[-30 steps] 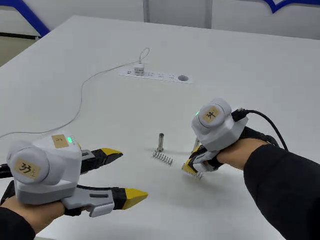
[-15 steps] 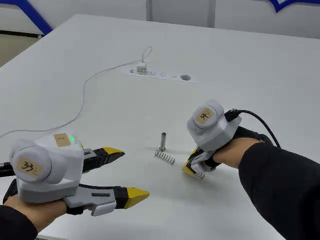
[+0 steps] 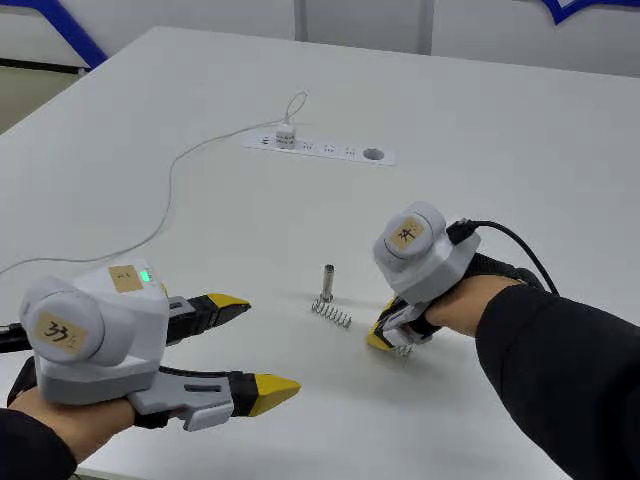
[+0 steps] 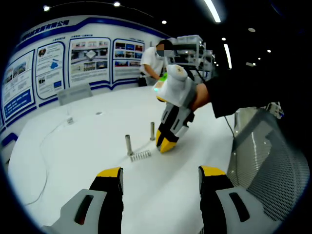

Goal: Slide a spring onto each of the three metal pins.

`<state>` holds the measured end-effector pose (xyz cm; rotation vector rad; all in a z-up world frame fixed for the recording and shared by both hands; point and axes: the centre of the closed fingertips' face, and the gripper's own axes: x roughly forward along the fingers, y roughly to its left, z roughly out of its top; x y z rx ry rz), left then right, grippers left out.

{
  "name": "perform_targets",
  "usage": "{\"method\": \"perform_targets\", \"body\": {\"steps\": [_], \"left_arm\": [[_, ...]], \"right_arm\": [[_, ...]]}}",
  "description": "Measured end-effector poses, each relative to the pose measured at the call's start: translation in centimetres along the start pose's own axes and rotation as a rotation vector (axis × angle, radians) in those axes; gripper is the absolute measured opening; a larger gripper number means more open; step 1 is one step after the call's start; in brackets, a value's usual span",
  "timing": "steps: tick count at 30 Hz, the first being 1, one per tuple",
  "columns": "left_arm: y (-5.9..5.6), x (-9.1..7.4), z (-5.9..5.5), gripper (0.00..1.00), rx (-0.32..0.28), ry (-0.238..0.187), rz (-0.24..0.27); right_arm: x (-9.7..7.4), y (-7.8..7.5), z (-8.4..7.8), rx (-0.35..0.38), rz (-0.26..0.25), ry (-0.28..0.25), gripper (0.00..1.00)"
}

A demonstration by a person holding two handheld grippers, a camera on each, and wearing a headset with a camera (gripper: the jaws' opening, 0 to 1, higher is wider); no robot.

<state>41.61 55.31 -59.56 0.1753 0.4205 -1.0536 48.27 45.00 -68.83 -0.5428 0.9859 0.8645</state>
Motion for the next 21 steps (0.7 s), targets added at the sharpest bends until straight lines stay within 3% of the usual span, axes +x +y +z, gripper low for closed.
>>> {"method": "perform_targets", "body": {"steps": [21], "left_arm": [[0.1,0.04,-0.05,0.64,0.003,0.002,-0.003]], "right_arm": [[-0.58,-0.16,0.22,-0.006,-0.008,-0.01,0.12]]}}
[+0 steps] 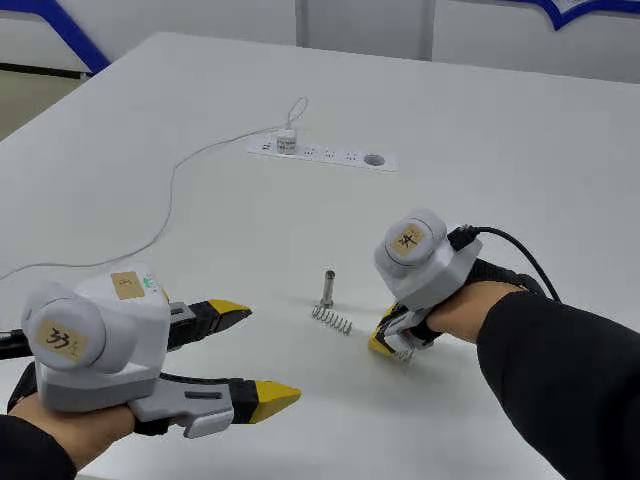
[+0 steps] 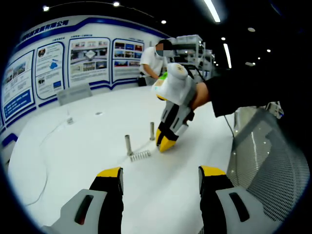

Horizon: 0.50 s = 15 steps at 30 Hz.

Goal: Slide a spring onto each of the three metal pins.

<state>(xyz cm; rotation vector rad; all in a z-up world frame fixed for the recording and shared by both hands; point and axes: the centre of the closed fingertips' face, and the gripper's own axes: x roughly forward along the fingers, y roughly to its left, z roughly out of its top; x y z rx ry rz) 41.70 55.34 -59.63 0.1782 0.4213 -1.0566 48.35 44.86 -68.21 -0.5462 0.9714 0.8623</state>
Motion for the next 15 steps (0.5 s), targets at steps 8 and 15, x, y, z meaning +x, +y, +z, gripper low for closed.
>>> {"method": "perform_targets", "body": {"steps": [8,15], "left_arm": [[-0.2,0.0,0.0,0.64,0.005,0.001,-0.004],[-0.3,0.0,0.1,0.64,0.008,0.002,-0.006]], "right_arm": [[-1.1,-0.2,0.1,-0.005,-0.019,-0.019,0.12],[-1.9,-0.4,0.2,-0.008,-0.036,-0.034,0.12]]}}
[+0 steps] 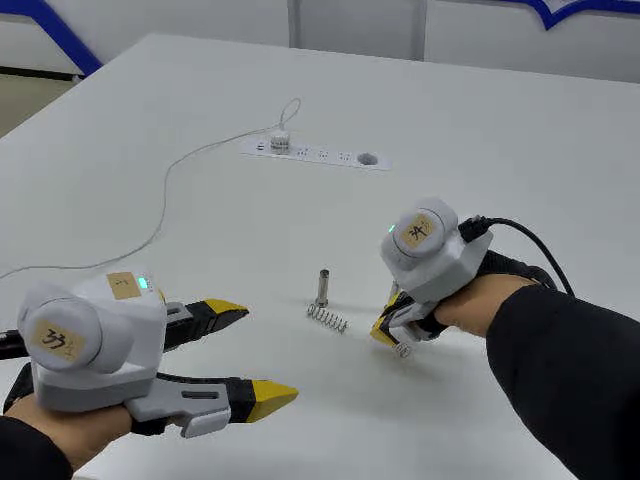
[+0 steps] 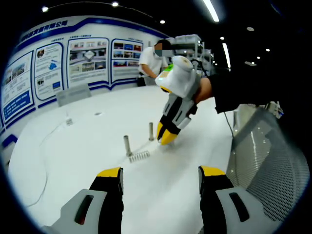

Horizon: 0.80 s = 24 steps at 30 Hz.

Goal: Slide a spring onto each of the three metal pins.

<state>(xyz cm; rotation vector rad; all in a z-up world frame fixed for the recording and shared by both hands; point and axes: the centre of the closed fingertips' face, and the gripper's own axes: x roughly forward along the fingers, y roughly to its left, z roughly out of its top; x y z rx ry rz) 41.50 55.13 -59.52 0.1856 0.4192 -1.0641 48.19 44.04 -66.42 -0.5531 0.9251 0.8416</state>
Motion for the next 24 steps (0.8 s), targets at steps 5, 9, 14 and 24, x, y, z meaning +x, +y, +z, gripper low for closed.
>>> {"method": "perform_targets", "body": {"steps": [5,9,14,24], "left_arm": [[-0.1,0.0,0.0,0.64,0.001,0.002,-0.002],[-0.1,0.0,0.0,0.64,0.002,0.002,-0.003],[-0.2,0.1,0.0,0.64,0.003,0.005,-0.004],[-0.4,0.2,0.1,0.64,0.008,0.01,-0.01]], "right_arm": [[-0.5,-0.2,-0.1,0.006,-0.01,-0.007,0.12],[-0.8,-0.4,-0.3,0.015,-0.016,-0.014,0.12],[-1.1,-0.6,-0.7,0.029,-0.022,-0.019,0.12],[-2.2,-0.9,-1.2,0.052,-0.037,-0.038,0.12]]}}
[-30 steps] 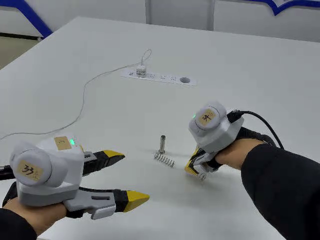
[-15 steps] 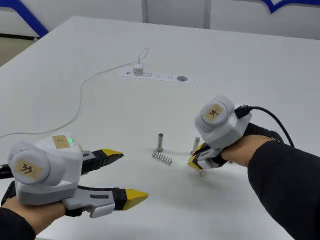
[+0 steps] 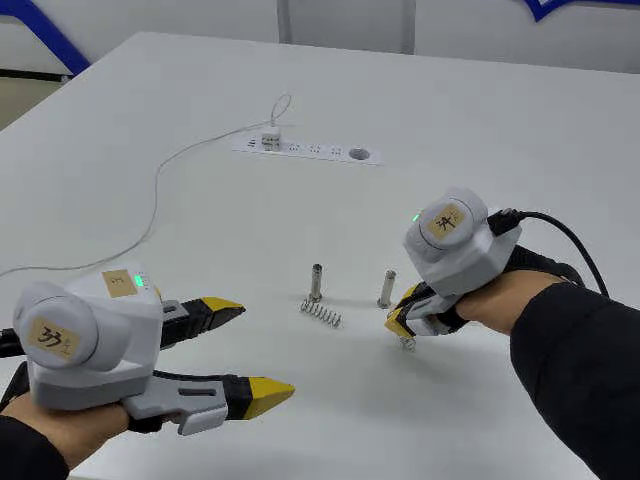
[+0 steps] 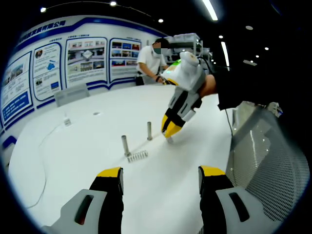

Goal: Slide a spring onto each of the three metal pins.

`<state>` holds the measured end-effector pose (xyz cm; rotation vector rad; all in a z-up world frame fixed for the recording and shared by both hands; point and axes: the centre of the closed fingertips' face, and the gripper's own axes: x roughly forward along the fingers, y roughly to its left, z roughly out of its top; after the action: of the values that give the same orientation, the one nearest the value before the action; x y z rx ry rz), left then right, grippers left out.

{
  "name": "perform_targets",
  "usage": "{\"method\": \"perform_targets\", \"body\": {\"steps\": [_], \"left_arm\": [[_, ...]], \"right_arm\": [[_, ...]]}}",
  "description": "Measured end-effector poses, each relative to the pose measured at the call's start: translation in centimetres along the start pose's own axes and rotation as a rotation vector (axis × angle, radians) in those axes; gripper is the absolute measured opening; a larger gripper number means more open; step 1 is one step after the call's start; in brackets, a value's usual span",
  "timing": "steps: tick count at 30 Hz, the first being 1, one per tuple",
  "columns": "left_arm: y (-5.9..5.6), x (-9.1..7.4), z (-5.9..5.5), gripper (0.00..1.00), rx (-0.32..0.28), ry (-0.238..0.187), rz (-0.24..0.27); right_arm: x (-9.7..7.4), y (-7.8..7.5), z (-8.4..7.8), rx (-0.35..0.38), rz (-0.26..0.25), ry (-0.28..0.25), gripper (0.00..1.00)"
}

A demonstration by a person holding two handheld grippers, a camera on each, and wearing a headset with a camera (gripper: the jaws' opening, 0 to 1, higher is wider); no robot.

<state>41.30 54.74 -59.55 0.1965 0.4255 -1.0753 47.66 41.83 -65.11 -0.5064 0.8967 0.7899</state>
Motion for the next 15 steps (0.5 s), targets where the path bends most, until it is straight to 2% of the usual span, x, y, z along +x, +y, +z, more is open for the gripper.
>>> {"method": "perform_targets", "body": {"steps": [7,15], "left_arm": [[0.0,0.0,0.1,0.64,0.0,-0.002,0.0],[0.0,0.0,0.1,0.64,0.001,-0.004,-0.001]], "right_arm": [[-0.2,-0.1,0.2,0.003,-0.006,-0.011,0.12],[-1.1,-0.2,1.1,0.001,-0.013,-0.038,0.12]]}}
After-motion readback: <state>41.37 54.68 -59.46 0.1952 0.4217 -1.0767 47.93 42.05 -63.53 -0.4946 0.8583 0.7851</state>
